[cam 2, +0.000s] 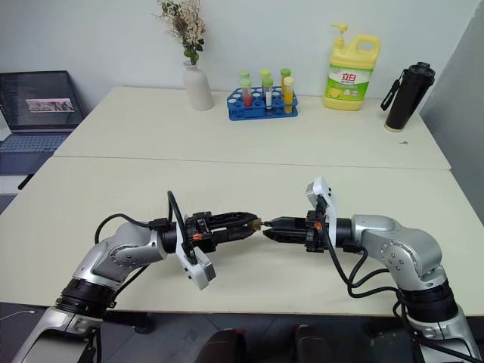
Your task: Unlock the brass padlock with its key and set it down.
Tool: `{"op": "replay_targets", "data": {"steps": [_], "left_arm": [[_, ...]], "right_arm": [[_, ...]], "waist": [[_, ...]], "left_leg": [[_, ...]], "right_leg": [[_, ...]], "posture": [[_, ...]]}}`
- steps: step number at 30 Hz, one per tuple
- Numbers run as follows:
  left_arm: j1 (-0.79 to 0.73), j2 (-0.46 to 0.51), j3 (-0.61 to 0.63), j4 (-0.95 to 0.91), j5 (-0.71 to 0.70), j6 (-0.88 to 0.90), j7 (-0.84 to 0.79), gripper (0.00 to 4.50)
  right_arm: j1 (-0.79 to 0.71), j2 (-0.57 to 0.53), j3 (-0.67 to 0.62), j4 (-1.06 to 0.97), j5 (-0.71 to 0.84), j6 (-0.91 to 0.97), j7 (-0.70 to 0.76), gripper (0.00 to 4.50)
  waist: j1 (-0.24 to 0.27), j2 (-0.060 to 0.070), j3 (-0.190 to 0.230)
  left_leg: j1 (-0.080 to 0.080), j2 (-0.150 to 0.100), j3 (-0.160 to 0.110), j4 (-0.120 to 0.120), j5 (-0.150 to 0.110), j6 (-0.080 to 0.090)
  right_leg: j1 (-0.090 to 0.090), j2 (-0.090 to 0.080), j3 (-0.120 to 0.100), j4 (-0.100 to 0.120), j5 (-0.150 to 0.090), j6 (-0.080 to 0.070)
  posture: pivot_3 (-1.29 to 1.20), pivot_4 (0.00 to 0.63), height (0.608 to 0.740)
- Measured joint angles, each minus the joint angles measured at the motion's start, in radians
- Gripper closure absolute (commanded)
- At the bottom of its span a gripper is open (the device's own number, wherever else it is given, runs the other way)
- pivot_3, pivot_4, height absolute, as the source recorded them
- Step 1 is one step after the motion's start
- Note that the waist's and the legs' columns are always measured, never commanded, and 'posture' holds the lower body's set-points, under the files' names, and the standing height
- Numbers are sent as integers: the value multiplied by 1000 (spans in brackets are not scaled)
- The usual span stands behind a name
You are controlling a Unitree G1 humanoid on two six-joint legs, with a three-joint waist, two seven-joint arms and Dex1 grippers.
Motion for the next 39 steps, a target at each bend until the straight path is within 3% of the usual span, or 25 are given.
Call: {"op": "replay_targets", "data": {"steps": [1,18,30,39], "left_arm": [[2,2,0,-4,0,-2,4,3533],[15,17,-4,-13,12,-9,21,3533],[14,27,-6,5,62,-25,66,3533],[14,31,-6,5,92,-27,106,3533]], "right_arm": [[-2,0,-2,2,0,4,-1,4499],[-40,6,-9,33,41,87,-1,4500],[-187,110,-136,254,242,499,-177,4500],[-227,160,-211,297,270,626,-261,4500]], "waist": [[0,0,0],[0,0,0],[-1,0,0],[-4,0,0]], "left_leg": [[0,0,0,0,0,0],[0,1,0,0,0,0],[0,4,2,0,0,0],[0,5,2,-1,0,0]], "right_leg": [[0,0,0,0,0,0],[0,0,0,0,0,0],[-1,0,0,0,2,-3],[-1,0,0,0,2,-3]], "posture": [[0,150,740],[0,150,740],[0,150,740],[0,150,740]]}}
